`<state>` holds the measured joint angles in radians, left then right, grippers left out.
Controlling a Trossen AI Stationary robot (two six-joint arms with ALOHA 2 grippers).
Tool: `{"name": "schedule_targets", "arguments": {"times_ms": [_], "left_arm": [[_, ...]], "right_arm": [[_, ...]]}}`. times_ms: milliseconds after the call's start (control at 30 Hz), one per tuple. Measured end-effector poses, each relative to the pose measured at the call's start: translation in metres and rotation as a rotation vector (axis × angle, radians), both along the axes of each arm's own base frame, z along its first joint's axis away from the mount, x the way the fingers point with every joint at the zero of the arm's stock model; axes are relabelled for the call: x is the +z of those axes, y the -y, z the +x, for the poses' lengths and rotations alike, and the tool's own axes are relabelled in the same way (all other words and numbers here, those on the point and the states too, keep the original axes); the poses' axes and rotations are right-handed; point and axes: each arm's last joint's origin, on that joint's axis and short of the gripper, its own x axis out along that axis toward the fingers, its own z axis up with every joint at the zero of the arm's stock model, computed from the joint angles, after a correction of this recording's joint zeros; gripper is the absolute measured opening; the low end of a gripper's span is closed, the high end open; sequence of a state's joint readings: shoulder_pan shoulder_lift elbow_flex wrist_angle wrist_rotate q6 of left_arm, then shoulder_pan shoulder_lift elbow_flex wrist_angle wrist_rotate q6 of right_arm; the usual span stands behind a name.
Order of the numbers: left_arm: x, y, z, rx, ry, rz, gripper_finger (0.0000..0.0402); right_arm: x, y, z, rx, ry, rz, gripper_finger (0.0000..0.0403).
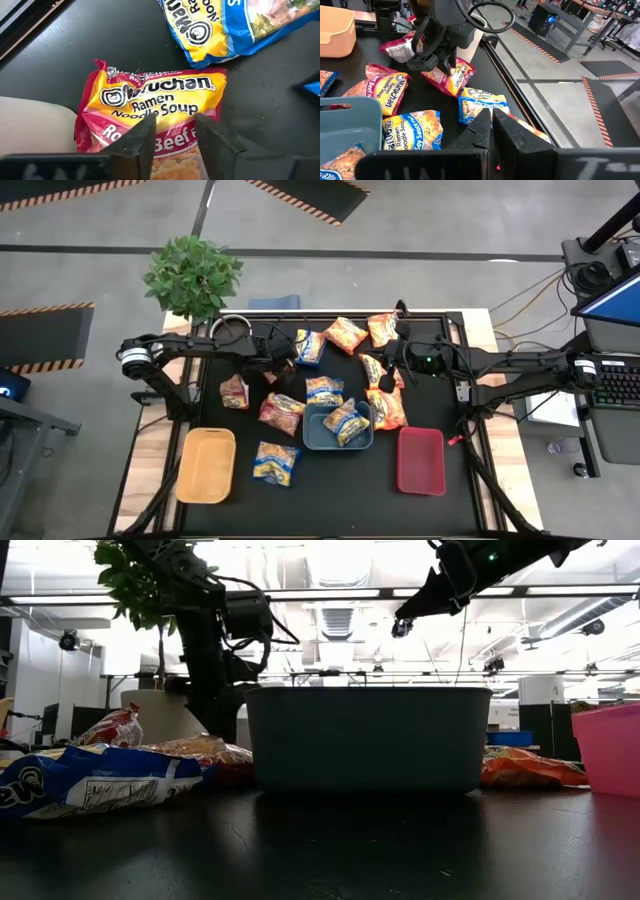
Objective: Sort Maruchan noodles
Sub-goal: Put the top right red noodle pack into the yellow bin
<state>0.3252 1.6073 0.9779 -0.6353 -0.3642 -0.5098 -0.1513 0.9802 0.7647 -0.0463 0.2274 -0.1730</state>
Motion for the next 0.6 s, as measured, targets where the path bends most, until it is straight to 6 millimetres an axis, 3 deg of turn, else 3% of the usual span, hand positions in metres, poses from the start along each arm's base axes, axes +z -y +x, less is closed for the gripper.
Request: {"name": "schedule_targets", "arguments": {"times_ms": [233, 467, 600], "left_arm": [[0.0, 0.003, 0.002, -0.002, 0.034, -0.047, 0.0011], [0.003, 0.018, 0.019, -0.176, 0.197, -0.197, 0.0003], [0.011, 0.021, 0.025, -0.22, 0.232, -0.189, 0.0005]], "right_arm": [[0.0, 0.0, 0.0, 0.0, 0.0, 0.0, 0.0009], [0.0, 0.0, 0.0, 0.0, -0.001, -0.001, 0.0009], [0.0, 0.0, 0.0, 0.0, -0.001, -0.001, 0.0009]]}}
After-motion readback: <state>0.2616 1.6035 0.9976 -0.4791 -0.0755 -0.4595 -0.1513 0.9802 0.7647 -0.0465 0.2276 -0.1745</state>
